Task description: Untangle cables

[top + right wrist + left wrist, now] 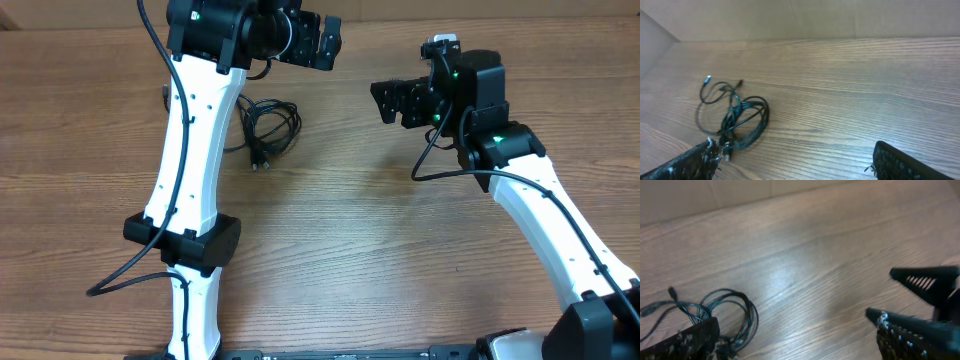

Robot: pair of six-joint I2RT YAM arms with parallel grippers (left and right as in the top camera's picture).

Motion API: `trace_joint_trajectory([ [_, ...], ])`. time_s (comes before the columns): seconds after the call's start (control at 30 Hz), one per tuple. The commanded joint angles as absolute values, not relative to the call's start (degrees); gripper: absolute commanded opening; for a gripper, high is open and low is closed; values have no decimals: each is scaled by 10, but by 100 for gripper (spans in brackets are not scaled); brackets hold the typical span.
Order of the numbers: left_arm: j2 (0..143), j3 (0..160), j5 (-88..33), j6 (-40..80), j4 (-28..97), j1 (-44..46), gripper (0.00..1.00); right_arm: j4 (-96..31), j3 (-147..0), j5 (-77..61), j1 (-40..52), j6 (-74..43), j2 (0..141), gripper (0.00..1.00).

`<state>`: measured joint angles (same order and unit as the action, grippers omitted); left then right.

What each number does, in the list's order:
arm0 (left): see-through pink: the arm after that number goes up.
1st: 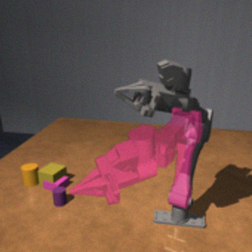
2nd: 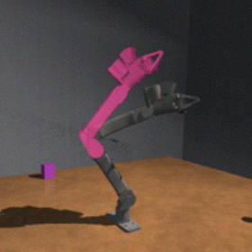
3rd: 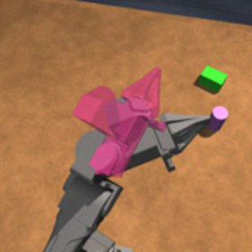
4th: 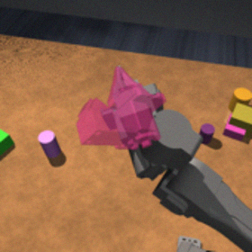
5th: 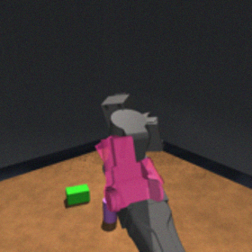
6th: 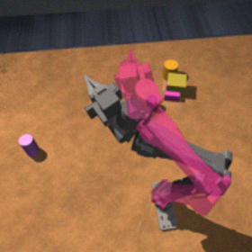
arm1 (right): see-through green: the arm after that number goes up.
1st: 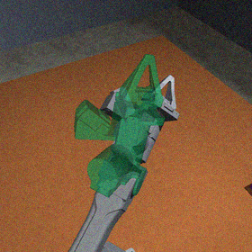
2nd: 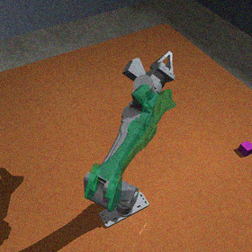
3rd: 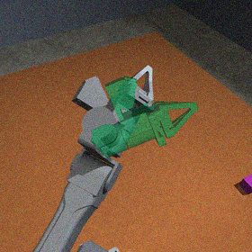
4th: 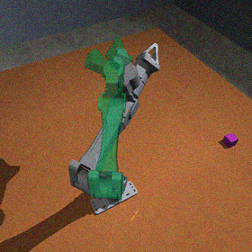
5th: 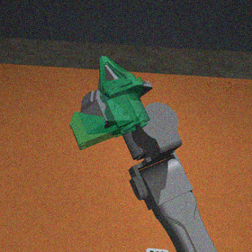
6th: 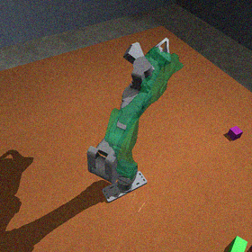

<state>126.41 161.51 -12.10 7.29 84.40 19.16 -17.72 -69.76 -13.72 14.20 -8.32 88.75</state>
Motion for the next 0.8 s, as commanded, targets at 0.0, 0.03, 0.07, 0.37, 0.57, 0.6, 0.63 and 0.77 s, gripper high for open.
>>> trace_joint_trajectory([
  [0.0, 1231, 1652, -104, 98, 841, 187, 100, -176, -704, -121, 171, -70, 928, 96],
  [0.03, 1220, 1656, -100, 99, 841, 187, 100, -172, -704, -121, 183, -70, 940, 96],
  [0.07, 1211, 1658, -94, 99, 842, 187, 100, -167, -704, -121, 197, -70, 954, 97],
  [0.37, 1116, 1658, 111, 158, 922, 183, 100, -62, -704, -117, 292, -113, 1050, 96],
  [0.57, 1100, 1656, 117, 191, 968, 183, 99, 1, -704, -94, 326, -176, 1120, 95],
  [0.6, 1100, 1652, 107, 191, 968, 183, 100, 4, -704, -95, 329, -176, 1127, 95],
  [0.63, 1100, 1649, 95, 191, 968, 184, 100, 9, -704, -94, 331, -178, 1136, 95],
  [0.77, 1100, 1635, 58, 189, 968, 185, 100, 43, -704, -95, 337, -198, 1165, 95],
])
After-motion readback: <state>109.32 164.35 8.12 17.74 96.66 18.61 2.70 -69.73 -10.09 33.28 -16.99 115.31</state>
